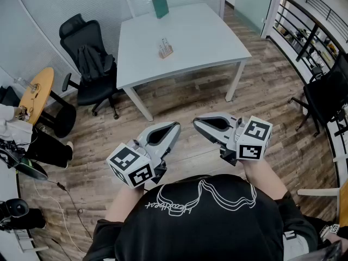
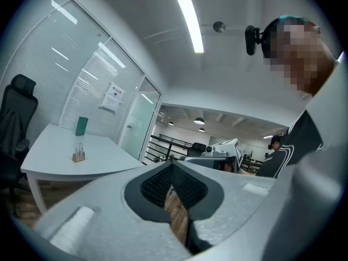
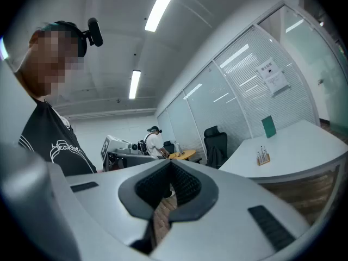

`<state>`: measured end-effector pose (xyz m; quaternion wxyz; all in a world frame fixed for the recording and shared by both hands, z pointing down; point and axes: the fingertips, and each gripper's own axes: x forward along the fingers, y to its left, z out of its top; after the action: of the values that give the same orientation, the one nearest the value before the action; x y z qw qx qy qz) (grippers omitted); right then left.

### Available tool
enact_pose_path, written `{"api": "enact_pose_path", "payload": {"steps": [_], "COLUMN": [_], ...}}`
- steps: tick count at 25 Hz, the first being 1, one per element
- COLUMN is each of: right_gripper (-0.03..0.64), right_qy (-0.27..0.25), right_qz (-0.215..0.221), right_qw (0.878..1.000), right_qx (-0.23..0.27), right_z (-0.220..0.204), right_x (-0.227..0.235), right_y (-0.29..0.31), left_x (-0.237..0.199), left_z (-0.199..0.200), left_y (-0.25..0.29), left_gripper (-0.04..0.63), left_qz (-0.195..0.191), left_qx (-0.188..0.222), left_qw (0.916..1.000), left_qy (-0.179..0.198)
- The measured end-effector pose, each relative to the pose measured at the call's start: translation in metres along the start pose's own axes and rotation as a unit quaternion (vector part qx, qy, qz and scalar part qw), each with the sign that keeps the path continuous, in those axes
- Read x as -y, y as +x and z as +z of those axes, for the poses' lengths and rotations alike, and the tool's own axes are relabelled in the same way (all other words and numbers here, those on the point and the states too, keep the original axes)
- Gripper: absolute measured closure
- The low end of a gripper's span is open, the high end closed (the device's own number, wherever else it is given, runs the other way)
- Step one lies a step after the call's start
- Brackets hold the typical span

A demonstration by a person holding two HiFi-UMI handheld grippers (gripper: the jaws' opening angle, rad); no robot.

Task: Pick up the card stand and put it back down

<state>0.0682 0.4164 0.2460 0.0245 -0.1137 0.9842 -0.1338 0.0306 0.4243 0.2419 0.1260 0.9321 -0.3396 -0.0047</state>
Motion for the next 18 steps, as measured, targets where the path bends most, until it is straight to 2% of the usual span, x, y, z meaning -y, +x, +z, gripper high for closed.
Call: {"api": "enact_pose_path", "payload": {"steps": [18], "right_gripper": [0.609], "right_qy": [0.002], "right_qz": [-0.004], "right_qw": [1.000], "right_qx": [0.005], "right_z": [-0.0018], "right_x": [0.0048], "right_y": [-0.0034], "left_x": [-0.0047], "left_z": [-0.0059], "left_y": [-0.0005], "left_gripper": [0.582], "left_qz": [0.014], "left_qx": [-0.006], "left_qw": [0.9999], "left_qy": [0.004]}}
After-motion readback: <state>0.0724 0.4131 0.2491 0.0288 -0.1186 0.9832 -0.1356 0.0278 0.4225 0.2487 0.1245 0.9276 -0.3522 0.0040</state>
